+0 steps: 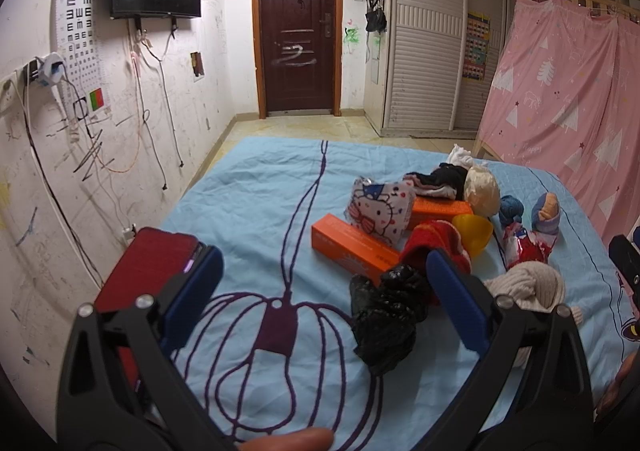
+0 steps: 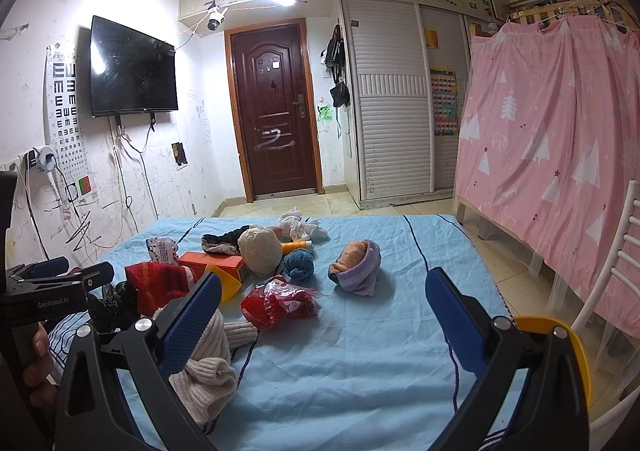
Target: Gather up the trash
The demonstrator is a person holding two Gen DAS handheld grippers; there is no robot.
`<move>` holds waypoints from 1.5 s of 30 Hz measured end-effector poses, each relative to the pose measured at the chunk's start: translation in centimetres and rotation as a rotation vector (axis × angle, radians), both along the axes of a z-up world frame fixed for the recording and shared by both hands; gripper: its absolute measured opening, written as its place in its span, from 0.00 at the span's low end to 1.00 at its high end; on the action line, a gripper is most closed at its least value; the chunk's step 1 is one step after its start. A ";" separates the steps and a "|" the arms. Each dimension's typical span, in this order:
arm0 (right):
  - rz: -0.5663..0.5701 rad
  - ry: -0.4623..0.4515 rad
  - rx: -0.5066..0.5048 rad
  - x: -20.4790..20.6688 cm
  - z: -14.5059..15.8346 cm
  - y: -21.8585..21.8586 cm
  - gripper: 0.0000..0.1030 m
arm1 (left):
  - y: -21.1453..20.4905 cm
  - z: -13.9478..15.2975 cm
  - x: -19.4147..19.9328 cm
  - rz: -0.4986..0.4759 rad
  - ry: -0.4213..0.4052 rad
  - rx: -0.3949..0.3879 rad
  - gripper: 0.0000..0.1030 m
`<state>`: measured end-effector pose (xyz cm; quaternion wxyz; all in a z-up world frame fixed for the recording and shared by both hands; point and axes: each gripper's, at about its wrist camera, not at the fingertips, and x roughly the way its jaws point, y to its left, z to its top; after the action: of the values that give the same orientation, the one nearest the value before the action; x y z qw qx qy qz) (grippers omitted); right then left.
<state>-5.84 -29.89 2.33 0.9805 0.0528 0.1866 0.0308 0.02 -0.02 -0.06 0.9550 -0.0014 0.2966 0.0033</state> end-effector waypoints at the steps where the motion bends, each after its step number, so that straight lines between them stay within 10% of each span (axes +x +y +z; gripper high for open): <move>1: -0.001 -0.001 0.000 0.0 0.0 0.0 0.92 | 0.0 0.0 0.0 0.000 0.000 0.000 0.95; 35: 0.017 -0.004 -0.003 -0.1 -0.1 0.6 0.92 | 0.0 0.0 0.0 -0.001 0.000 0.000 0.95; 45: 0.225 0.041 0.008 -0.4 -0.1 2.5 0.92 | 0.6 -0.4 0.1 -0.093 0.061 -0.058 0.95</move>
<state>-6.23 -27.35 2.26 0.9666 0.0363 0.2114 0.1402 0.10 0.54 -0.44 0.9442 -0.0151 0.3252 -0.0495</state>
